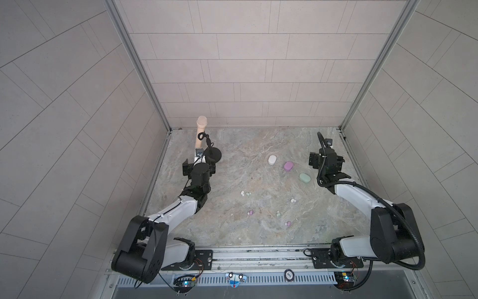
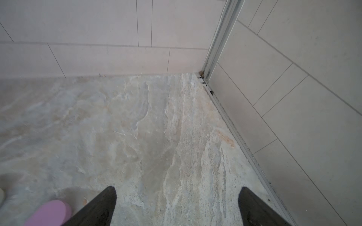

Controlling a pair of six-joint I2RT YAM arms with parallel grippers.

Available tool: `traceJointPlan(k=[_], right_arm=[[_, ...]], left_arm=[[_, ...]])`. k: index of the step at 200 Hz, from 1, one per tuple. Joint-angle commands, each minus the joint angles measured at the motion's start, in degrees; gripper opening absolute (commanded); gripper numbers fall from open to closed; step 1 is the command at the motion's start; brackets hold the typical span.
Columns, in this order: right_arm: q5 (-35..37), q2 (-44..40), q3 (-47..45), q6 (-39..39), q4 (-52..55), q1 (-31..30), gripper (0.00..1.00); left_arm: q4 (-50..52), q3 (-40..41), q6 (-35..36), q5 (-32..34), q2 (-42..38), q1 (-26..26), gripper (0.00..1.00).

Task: Insert wireless bluetooth earbuds into charging case
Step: Pick up the charging case from the middle-right of the table.

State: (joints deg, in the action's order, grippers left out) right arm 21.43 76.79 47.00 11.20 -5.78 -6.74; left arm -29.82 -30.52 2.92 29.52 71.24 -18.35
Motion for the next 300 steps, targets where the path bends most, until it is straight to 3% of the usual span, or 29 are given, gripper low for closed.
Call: traceJointPlan(k=[1,32,97,174,240,300], right_arm=[[-8.02,-1.23,4.3,6.17,23.93,-0.37,1.0],[-16.38,1.08,9.44,12.36,37.98,-0.42,0.99],[-16.66,10.08,13.61,27.13,42.49,-2.91,0.96],[-17.95,19.62,18.39,40.54,42.41,-2.7,0.92],[-20.72,25.83,20.5,42.28,41.9,-2.07,0.88],[-21.1,26.16,19.91,43.03,41.39,-1.06,0.8]], left_arm=[[15.71,-3.32,-4.96,-3.44,-2.82,-1.17,1.0],[23.7,-8.39,-9.83,-17.05,-3.32,-1.54,1.0],[25.15,-12.28,-10.9,-27.45,0.19,-2.48,1.0],[24.64,-12.24,-12.06,-29.48,-0.28,-2.47,1.0],[25.78,-13.24,-11.71,-30.0,0.52,-2.48,1.0],[26.38,-13.5,-11.71,-30.09,0.75,-2.48,1.0]])
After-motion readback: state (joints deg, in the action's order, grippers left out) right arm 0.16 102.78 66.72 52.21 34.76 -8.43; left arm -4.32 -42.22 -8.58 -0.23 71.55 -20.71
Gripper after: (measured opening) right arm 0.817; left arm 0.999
